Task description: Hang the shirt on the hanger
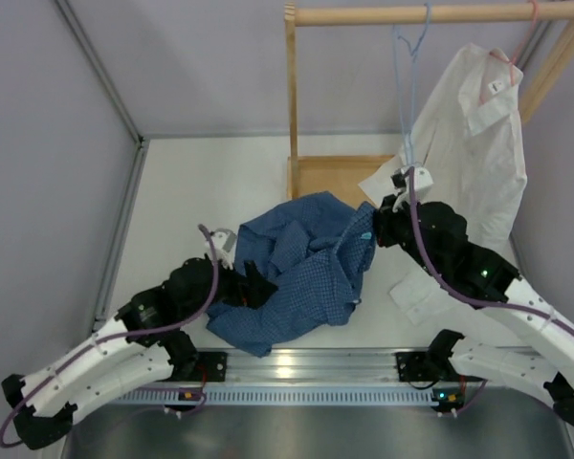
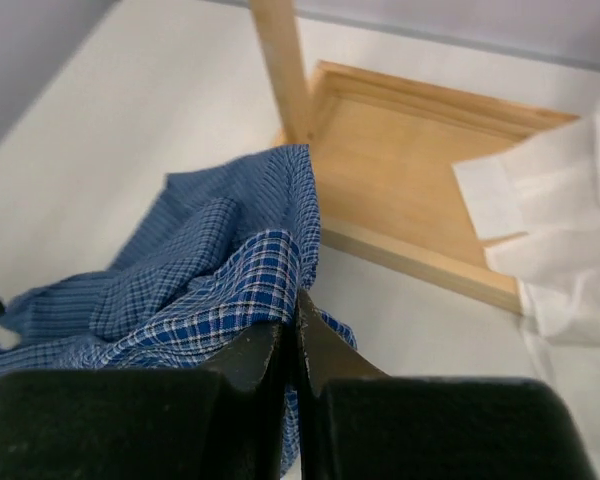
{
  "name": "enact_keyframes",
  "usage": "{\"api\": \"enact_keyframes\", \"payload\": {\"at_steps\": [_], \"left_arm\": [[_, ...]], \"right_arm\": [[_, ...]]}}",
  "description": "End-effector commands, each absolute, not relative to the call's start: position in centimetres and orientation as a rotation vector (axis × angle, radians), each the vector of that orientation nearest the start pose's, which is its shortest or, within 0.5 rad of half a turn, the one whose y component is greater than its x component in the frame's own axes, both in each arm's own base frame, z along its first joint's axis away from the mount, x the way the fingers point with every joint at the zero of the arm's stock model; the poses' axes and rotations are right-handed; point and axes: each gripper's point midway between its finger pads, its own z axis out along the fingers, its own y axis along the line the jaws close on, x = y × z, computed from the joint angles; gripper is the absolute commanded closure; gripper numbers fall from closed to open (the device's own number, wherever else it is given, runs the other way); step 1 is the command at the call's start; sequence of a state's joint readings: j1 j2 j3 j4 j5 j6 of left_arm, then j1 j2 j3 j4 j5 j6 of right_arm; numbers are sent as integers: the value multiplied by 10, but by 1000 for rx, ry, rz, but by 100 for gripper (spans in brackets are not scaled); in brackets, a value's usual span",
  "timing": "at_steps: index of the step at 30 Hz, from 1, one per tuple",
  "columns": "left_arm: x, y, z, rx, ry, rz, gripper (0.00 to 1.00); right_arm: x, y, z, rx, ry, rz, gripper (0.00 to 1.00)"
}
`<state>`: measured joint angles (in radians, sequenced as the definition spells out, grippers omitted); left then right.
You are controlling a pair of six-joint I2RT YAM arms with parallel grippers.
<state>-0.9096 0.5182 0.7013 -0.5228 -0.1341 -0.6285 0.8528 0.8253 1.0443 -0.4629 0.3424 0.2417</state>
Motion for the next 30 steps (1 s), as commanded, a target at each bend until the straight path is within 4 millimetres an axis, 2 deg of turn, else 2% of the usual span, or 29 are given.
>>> {"api": "enact_keyframes", "payload": {"at_steps": [1,2,6,9,10,13,15,17,19,20,21,22,23,25,26,28,30], "left_arm": [[122,-201,158,177,2289,-917,2],[113,-205,154,207,2303,-944,2],[95,-214,161,292,2276,-1051,2],[87,-226,160,379,2274,-1112,2],[87,-226,153,389,2284,-1099,2],[99,-222,129,347,2343,-965,2],[117,-213,110,268,2371,-792,2],[123,-210,92,261,2407,-655,2],[132,-207,77,245,2434,-523,2],[135,-210,80,244,2425,-507,5],[136,-212,78,245,2422,-488,11],[139,-213,78,242,2409,-466,26],[141,-215,77,238,2407,-449,64],[151,-214,85,202,2371,-415,93],[154,-213,90,182,2352,-413,100],[161,-214,106,152,2305,-425,100],[171,-198,125,77,2242,-368,100]], "right_arm": [[247,149,302,-238,1900,214,100],[251,148,299,-232,1911,202,100],[265,142,295,-206,1940,185,100],[274,146,296,-218,1950,226,100],[276,149,299,-232,1945,255,100],[275,158,299,-279,1946,297,100],[273,162,299,-308,1941,322,100],[270,165,303,-328,1923,349,100],[265,170,305,-356,1915,385,100],[265,172,305,-364,1912,395,100],[264,174,305,-375,1914,407,100],[262,174,305,-377,1911,411,100],[262,173,305,-378,1909,411,100],[260,172,304,-378,1906,411,100],[259,171,304,-377,1905,412,100],[257,171,301,-378,1906,422,100],[253,174,295,-391,1916,446,100]]}}
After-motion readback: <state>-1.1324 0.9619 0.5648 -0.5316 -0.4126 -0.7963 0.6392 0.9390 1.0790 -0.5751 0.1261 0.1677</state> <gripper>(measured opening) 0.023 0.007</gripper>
